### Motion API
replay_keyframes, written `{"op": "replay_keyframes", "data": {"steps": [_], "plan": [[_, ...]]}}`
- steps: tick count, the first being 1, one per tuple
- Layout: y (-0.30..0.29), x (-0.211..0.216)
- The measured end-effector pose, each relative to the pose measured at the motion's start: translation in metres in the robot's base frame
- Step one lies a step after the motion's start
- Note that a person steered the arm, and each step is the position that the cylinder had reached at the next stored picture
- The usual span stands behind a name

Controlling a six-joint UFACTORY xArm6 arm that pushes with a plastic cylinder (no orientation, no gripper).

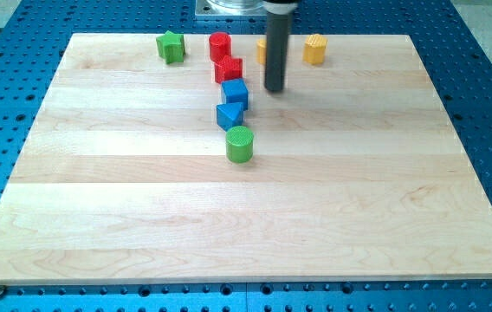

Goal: Push the blue blocks green circle slightly to the left

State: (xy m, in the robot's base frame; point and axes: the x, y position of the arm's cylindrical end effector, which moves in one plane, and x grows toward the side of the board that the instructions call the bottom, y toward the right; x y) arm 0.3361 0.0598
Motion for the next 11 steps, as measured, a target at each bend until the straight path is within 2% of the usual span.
{"op": "replay_keyframes", "data": {"steps": [1,2,10,11], "plan": [[-0.014,0.017],[-0.029,0.017],[-0.043,0.022],[-0.016,0.053]]}}
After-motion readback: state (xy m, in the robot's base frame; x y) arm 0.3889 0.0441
